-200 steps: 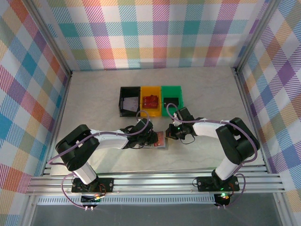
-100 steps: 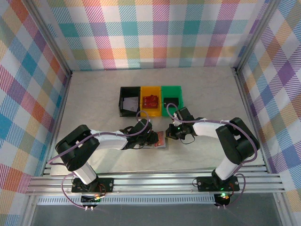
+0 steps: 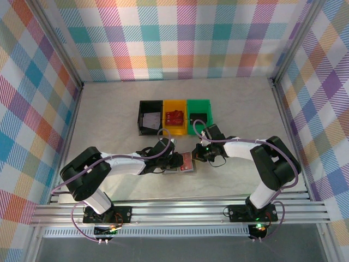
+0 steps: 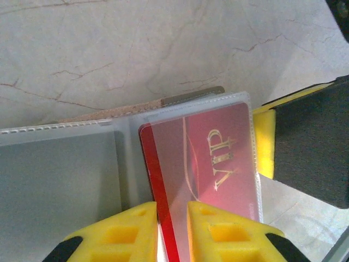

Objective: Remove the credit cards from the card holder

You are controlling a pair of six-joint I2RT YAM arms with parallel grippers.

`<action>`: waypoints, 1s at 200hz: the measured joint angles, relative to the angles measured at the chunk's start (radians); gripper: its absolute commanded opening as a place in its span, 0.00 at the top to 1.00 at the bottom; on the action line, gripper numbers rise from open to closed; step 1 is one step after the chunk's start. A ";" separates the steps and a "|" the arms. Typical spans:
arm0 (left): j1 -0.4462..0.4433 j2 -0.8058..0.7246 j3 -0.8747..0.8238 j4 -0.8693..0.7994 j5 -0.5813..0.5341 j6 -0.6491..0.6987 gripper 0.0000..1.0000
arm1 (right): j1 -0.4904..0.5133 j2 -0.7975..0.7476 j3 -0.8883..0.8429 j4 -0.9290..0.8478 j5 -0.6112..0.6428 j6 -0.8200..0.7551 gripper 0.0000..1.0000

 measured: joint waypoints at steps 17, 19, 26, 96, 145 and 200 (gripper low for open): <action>0.000 -0.012 -0.002 0.000 0.000 0.000 0.80 | 0.000 0.000 0.000 0.000 0.000 0.000 1.00; 0.000 -0.013 -0.002 0.000 0.000 0.000 0.80 | 0.000 0.000 0.000 0.000 0.000 0.000 1.00; 0.002 -0.015 -0.002 0.000 0.000 0.000 0.80 | -0.001 0.000 0.000 0.000 0.000 0.000 1.00; 0.006 -0.031 -0.012 0.001 0.001 0.000 0.84 | -0.001 0.000 0.000 0.000 -0.001 0.000 1.00; 0.014 -0.046 -0.040 0.047 0.008 -0.003 0.85 | -0.001 0.000 0.000 0.001 -0.001 0.000 1.00; 0.026 -0.046 -0.060 0.091 0.020 -0.027 0.88 | -0.001 0.000 0.000 0.001 -0.001 0.000 1.00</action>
